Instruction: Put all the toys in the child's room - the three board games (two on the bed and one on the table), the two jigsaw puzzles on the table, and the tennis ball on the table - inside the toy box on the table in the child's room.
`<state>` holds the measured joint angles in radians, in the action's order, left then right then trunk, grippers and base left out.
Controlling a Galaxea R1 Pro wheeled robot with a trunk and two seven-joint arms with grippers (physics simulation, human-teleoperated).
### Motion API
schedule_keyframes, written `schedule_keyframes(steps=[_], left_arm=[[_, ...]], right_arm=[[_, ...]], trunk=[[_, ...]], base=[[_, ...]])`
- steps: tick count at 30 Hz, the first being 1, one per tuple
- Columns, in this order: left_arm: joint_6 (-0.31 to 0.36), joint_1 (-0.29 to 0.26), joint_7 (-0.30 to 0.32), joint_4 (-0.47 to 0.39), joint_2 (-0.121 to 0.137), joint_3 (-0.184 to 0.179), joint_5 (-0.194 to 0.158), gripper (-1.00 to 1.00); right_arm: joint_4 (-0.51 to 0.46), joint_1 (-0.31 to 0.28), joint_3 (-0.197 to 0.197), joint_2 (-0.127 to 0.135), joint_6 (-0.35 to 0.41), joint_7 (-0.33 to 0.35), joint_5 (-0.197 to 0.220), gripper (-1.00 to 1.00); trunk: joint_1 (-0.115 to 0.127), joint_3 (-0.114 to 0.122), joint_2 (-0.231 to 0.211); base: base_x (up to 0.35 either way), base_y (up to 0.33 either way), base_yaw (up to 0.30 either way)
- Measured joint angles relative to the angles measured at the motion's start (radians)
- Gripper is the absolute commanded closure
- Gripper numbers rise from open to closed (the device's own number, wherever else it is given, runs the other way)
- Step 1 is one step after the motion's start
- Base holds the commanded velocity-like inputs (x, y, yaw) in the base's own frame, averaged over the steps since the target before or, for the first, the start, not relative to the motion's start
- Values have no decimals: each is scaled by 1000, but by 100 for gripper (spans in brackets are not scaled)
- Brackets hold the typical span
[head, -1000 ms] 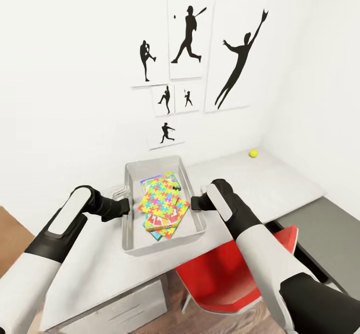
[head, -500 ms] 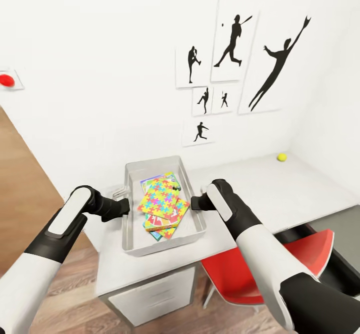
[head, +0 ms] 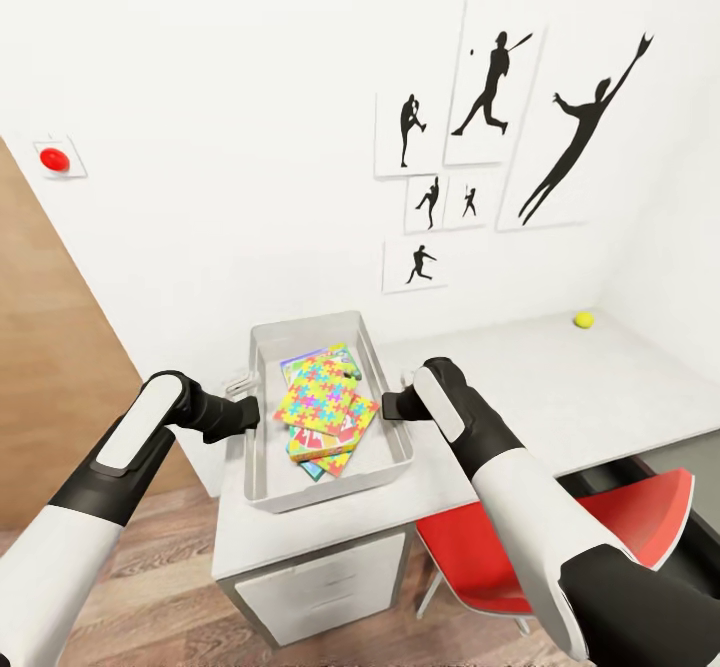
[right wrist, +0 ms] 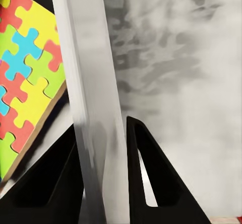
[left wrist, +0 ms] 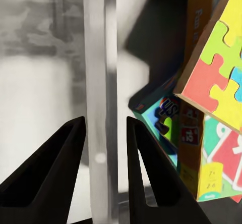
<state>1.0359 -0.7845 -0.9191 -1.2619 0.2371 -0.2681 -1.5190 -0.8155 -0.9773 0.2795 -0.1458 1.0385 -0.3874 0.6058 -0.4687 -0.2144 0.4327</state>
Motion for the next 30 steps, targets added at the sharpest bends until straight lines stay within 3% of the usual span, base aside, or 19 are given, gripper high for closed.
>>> schedule_keyframes(steps=[30], left_arm=[[1, 0, 0, 0, 0, 0, 1, 100]], right_arm=[[2, 0, 0, 0, -1, 0, 1, 100]], trunk=[[0, -49, 0]], base=[[0, 0, 0]])
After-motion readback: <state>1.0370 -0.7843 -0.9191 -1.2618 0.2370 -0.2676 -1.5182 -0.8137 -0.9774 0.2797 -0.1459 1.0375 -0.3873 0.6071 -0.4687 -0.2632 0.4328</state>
